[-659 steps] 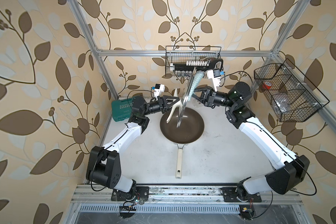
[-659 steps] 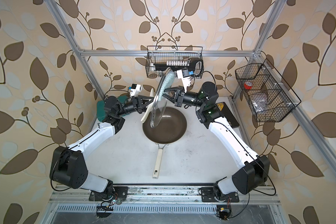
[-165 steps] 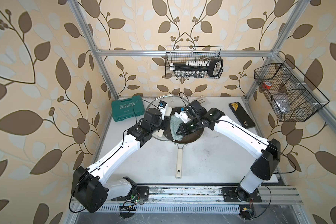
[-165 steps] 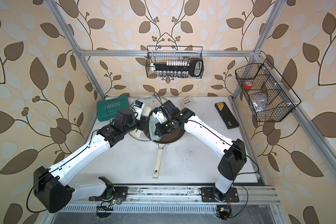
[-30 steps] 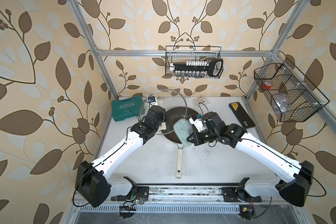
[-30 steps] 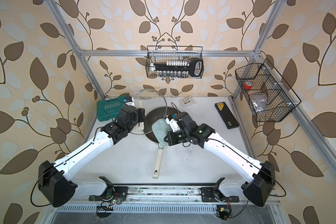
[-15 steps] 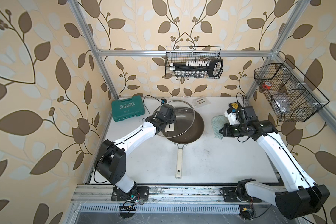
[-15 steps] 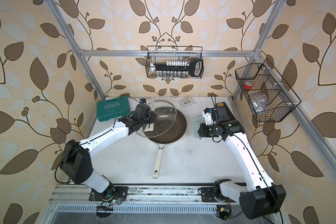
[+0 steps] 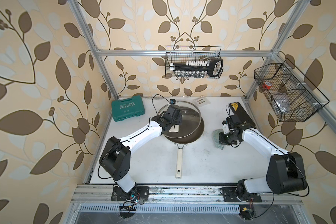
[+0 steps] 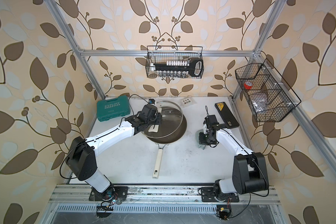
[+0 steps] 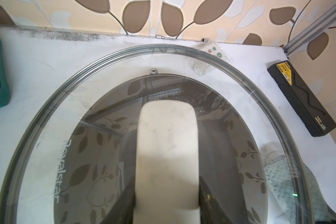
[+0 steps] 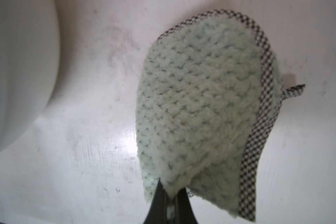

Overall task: Wipe the pot lid with a cloth
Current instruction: Place the cleaning item at the center of the board.

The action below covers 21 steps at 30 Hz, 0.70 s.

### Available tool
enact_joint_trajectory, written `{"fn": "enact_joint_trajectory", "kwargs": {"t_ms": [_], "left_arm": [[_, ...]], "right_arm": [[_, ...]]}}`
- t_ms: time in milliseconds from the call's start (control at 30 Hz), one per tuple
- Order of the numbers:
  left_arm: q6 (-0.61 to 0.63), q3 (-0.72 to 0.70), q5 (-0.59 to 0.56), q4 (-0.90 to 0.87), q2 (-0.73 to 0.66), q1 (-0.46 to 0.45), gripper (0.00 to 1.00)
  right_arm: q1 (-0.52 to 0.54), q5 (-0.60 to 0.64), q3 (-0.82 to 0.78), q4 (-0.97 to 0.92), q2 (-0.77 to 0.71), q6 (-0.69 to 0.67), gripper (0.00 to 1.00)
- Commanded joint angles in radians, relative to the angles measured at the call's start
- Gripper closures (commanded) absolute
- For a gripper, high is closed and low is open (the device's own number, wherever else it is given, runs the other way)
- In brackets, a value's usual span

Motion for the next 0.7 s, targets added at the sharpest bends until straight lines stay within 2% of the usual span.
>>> {"fn": "enact_joint_trajectory", "kwargs": {"t_ms": [0,200,333,600,633,667], "left_arm": [[0.067,0.115,-0.079,0.23,-0.023,-0.018,1.0],[0.077,0.159,-0.115,0.194,0.02,-0.039,1.0],[0.064,0.17,-0.145,0.174,0.043,-0.046,1.0],[0.052,0.169,-0.152,0.171,0.066,-0.055,1.0],[0.053,0.17,-0.151,0.169,0.069,-0.057,1.0],[0.053,0.171,-0.155,0.168,0.072,-0.058,1.0]], "right_arm": [[-0.004,0.033,-0.043,0.123,0.03,0.058,1.0],[-0.011,0.03,-0.044,0.131,0.055,0.07,1.0],[-0.01,0.023,-0.05,0.129,0.052,0.07,0.89],[-0.011,0.01,-0.066,0.132,0.015,0.064,0.79],[-0.011,0.012,-0.068,0.131,0.006,0.064,0.68],[-0.01,0.012,-0.068,0.129,-0.003,0.063,0.06]]}}
